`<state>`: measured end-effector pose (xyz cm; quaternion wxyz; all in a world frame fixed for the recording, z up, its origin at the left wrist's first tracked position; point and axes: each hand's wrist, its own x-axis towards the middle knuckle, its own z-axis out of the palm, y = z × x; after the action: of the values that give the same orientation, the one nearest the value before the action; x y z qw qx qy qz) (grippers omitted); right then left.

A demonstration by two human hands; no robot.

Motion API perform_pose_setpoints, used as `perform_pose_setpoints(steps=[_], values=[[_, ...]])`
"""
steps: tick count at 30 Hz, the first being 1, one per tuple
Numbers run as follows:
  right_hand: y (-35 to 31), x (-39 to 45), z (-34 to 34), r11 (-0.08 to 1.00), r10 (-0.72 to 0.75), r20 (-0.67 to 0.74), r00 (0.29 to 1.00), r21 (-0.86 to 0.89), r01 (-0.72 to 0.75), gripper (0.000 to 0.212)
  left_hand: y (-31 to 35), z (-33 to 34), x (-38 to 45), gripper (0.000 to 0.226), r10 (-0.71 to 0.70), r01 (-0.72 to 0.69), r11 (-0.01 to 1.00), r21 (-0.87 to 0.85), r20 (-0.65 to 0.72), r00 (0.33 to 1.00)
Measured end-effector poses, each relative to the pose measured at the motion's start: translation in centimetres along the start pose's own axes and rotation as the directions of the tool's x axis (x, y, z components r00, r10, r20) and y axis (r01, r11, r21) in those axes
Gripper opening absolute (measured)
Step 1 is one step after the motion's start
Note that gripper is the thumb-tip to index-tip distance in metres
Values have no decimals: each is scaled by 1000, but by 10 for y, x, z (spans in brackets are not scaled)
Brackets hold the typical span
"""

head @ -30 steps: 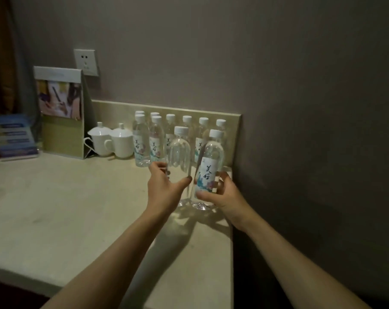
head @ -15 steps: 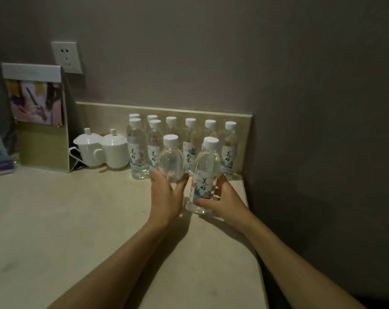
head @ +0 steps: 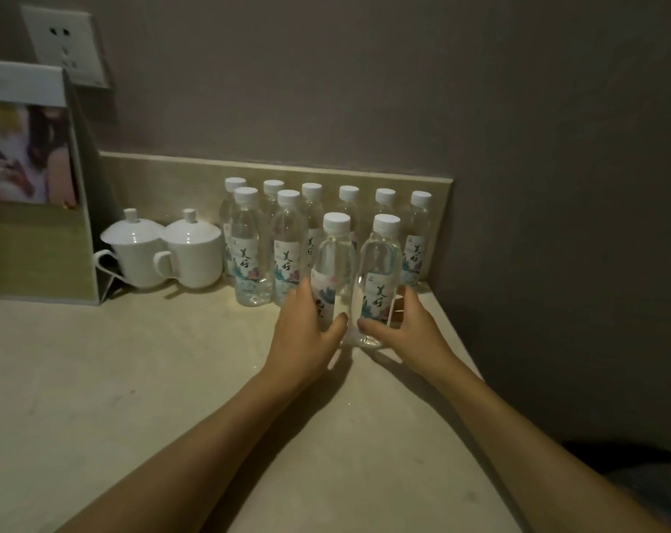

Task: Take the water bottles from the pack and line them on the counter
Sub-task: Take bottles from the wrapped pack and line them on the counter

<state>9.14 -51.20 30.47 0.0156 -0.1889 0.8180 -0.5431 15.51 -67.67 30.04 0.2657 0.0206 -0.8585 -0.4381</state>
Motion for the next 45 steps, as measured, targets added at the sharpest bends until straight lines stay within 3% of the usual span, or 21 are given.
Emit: perform_pose_setpoints(steps=[4,9,12,19,26,34,45], values=[[-3,-6,8,993,9,-93,996,-117,-20,53,-15,-8,-3,45,-27,14,992,128,99,995],[-8,-8,11,972,0,-138,990,-233,-32,53,-15,1,2,47,-105,107,991,77,-35,994],[-11,-7,13,979,2,-116,993,-203,-26,51,-13,8,5,50,-131,142,983,119,-101,986],[-17,-9,15,974,49,-78,996,-217,-65,55,-9,9,9,59,-129,153,966,211,-124,984],[-16,-5,22,938,56,-120,991,-335,-93,41,-12,3,6,40,-76,103,973,205,-133,988],[-20,14,34,917,103,-188,977,-363,-167,45,-10,14,23,37,-151,177,980,96,-235,960],[-19,35,40,899,140,-215,966,-381,-215,50,-10,24,29,41,-181,223,970,98,-320,930]])
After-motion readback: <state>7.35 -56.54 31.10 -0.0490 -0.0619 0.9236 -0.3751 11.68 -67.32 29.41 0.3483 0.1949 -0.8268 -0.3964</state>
